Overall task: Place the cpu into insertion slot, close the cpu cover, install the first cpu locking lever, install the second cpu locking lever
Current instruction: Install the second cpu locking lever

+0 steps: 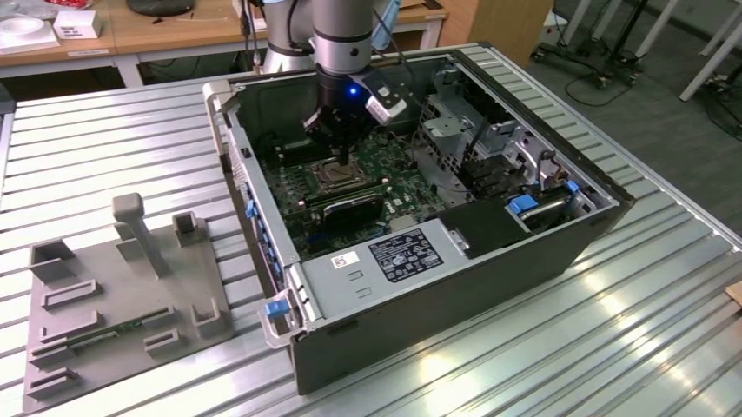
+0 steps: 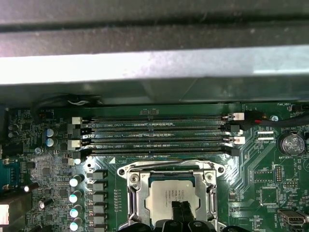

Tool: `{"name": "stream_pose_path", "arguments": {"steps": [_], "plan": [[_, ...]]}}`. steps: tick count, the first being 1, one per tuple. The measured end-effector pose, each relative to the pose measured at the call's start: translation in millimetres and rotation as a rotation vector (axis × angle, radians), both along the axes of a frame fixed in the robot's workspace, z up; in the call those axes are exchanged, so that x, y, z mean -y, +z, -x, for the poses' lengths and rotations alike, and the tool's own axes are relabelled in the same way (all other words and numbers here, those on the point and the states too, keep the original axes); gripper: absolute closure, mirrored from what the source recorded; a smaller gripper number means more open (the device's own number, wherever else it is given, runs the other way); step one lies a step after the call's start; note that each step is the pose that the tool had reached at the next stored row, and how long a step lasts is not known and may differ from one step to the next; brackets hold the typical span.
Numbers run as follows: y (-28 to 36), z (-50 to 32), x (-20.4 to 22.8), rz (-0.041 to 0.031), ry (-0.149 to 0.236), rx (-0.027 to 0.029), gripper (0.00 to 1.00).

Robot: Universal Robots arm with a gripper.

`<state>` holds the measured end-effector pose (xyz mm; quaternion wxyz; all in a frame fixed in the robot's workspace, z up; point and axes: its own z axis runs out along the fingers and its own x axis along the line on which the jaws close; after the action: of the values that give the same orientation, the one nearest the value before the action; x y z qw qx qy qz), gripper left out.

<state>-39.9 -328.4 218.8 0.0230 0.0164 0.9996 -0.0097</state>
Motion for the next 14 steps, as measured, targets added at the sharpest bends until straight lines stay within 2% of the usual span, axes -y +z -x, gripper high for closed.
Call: {"name": "stream_pose_path", "arguments": {"steps": [9,14], "plan": [[7.0,0.0,0.0,-0.0001,-0.001,0.0001,0.89],[7.6,0.0,0.0,-0.0004,-0.001,0.0002,0.89]]}}
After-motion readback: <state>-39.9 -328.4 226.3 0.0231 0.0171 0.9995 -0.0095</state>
